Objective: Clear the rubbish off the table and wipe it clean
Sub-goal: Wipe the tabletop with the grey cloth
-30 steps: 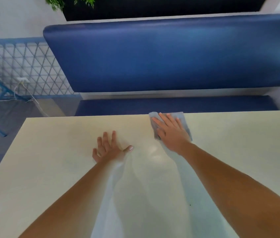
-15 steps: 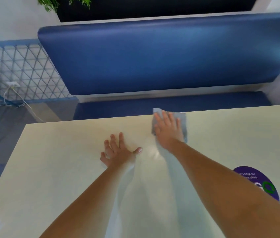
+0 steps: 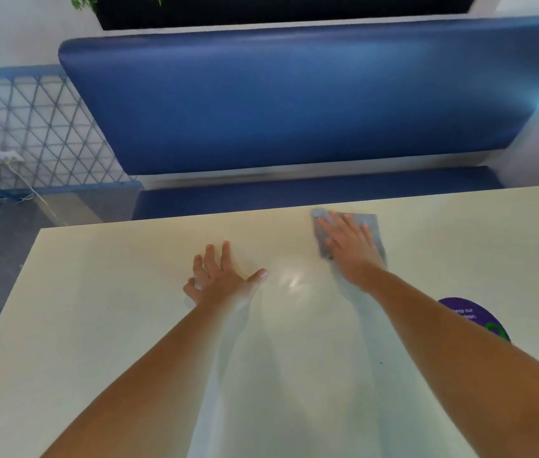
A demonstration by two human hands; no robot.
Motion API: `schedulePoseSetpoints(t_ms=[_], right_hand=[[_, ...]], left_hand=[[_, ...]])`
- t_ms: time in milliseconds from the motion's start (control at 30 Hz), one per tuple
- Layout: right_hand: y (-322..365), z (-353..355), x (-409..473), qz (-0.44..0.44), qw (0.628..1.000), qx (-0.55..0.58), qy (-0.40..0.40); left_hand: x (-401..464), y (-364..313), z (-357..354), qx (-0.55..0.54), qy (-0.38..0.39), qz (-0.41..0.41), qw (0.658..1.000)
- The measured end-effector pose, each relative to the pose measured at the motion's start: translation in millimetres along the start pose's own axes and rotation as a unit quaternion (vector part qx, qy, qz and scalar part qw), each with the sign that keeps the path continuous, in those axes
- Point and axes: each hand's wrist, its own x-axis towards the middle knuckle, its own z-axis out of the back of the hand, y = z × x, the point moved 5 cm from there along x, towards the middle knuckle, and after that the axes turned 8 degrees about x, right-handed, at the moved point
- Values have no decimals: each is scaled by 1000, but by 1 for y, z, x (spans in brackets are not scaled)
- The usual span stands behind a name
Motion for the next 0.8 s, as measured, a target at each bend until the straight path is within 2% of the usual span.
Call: schedulePoseSetpoints(t_ms=[133,267,467,567,667,800], right_hand=[[-61,17,-43,-115,992,41,-30],[-29,-1,-49,-166,983,40,-60],[122,-53,-63,8,999,43,5],[148,-63,-75,67,997,29,37],[112,-52,-82,58,997,31,33],[24,-24,-116,-33,999,30,-18]], left_hand=[[0,4,0,-4,-7,-16,1000],[-2,9,8,-38,-4,-35,999],[3,20,8,-82,1,-90,993],[-16,21,16,-149,-36,-95,984],[-36,24,14,-116,-93,-102,984],[-66,49,-12,-106,-130,-69,983]])
